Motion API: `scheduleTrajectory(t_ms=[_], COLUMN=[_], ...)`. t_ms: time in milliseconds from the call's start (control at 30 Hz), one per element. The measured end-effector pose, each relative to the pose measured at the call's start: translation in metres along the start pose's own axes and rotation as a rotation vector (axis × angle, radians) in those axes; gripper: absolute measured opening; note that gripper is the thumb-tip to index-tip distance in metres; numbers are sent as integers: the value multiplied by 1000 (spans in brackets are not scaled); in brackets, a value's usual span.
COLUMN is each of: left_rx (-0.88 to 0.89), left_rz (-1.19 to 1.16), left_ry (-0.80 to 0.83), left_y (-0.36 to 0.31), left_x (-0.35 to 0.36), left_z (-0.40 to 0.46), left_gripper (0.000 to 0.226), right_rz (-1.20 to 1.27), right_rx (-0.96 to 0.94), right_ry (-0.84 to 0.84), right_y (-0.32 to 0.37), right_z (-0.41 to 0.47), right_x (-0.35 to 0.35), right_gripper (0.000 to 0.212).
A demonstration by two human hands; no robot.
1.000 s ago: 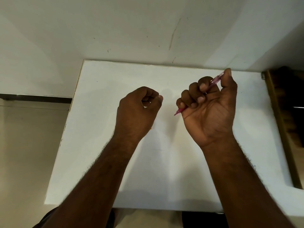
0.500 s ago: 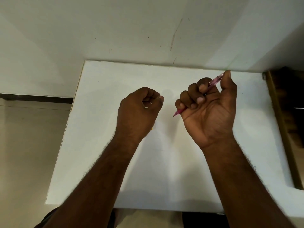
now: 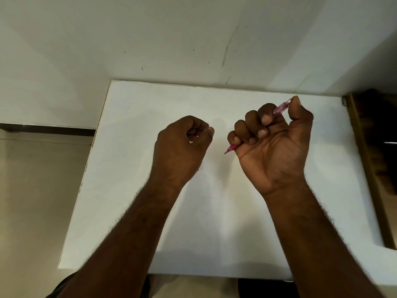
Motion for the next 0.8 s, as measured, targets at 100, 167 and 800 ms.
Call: scheduleTrajectory(t_ms=[100, 167, 800], left_rx=[-2, -1, -12], left_rz=[-2, 3, -3], left_ry=[5, 5, 24], left_y=[0, -1, -1], left_x=[0, 0, 2], left_z=[0, -1, -2], left_gripper=[15, 15, 17], right_rz=[13, 16, 9], right_rx=[14, 17, 0], right_ry=[3, 2, -26], right_y=[-2, -3, 0], right_z=[-2, -3, -1], right_x=[1, 2, -1], right_gripper=[58, 61, 58])
Point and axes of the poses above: each hand's wrist, its own z-axis towards the middle knuckle, its own x-axis out of the palm, y = z × x, the point moved 8 cm from there along z, towards the middle knuckle, and after that the axes turned 13 degrees about -x, right-handed, at the moved point
